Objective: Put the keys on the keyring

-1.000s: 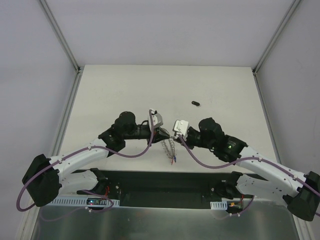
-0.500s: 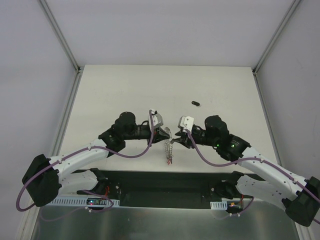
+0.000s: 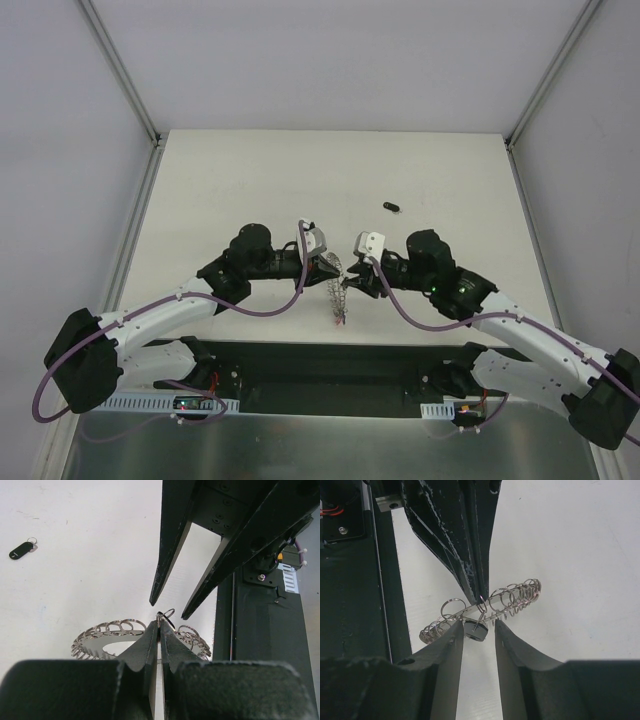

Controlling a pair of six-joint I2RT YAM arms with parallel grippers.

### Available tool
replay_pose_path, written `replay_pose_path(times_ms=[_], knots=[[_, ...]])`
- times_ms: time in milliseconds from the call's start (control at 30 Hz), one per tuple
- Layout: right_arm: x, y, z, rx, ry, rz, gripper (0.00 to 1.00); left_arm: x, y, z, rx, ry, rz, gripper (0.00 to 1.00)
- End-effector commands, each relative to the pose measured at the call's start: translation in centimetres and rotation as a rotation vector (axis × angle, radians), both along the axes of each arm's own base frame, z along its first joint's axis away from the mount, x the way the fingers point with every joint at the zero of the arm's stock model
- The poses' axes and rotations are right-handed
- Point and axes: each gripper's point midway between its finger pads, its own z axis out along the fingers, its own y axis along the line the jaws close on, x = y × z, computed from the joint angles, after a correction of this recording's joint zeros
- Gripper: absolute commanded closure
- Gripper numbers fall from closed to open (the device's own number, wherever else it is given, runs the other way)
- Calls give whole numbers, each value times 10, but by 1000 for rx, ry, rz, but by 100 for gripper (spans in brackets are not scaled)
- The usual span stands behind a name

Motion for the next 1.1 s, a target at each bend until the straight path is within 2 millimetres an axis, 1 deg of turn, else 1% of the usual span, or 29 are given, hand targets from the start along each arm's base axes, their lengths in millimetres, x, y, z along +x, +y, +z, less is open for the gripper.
replay_pose_path(times_ms=[0,100,133,200,233,267,333,367,400,433,467,500,533,567,600,633,667,833,933,1000,1067], knots=[[2,8,12,46,-9,18,67,-2,-6,30,-84,-70,-20,100],[2,10,7,36,5,20,72,-2,-6,33,-98,-76,-16,100],[3,10,7,35,7,20,77,-2,-6,34,-103,-78,-13,100],[2,10,6,34,13,25,82,-1,-5,37,-112,-77,-1,100],[1,11,6,34,15,29,88,0,-6,39,-123,-77,6,100],[1,11,5,34,17,32,90,1,-4,38,-128,-70,20,100],[0,12,7,37,17,38,98,6,-5,44,-165,-56,57,100],[-1,12,7,39,16,44,99,8,-4,41,-173,-48,78,100],[-1,12,10,45,10,46,99,13,-4,48,-215,-46,110,100],[-3,12,10,46,10,52,99,14,-4,50,-238,-45,125,100],[-4,13,12,50,6,60,99,16,-2,43,-243,-34,143,100],[-4,13,13,53,4,62,99,17,-2,43,-258,-25,154,100],[-4,13,13,52,5,62,99,22,-1,53,-301,-50,179,100],[-5,13,12,49,5,64,99,24,-1,47,-304,-44,189,100],[-5,13,12,47,4,63,99,25,-1,51,-327,-46,196,100],[-7,14,12,45,4,70,99,27,-2,59,-359,-64,200,100],[-7,14,13,48,1,70,99,28,-5,57,-362,-62,200,100],[-8,16,13,37,-10,77,99,32,-11,62,-400,-83,216,100],[-5,16,7,12,-13,57,99,33,-14,61,-419,-82,225,100],[-3,15,7,5,-19,46,99,33,-14,64,-437,-85,231,100],[1,13,5,-5,-26,24,99,33,-13,61,-433,-83,233,100]])
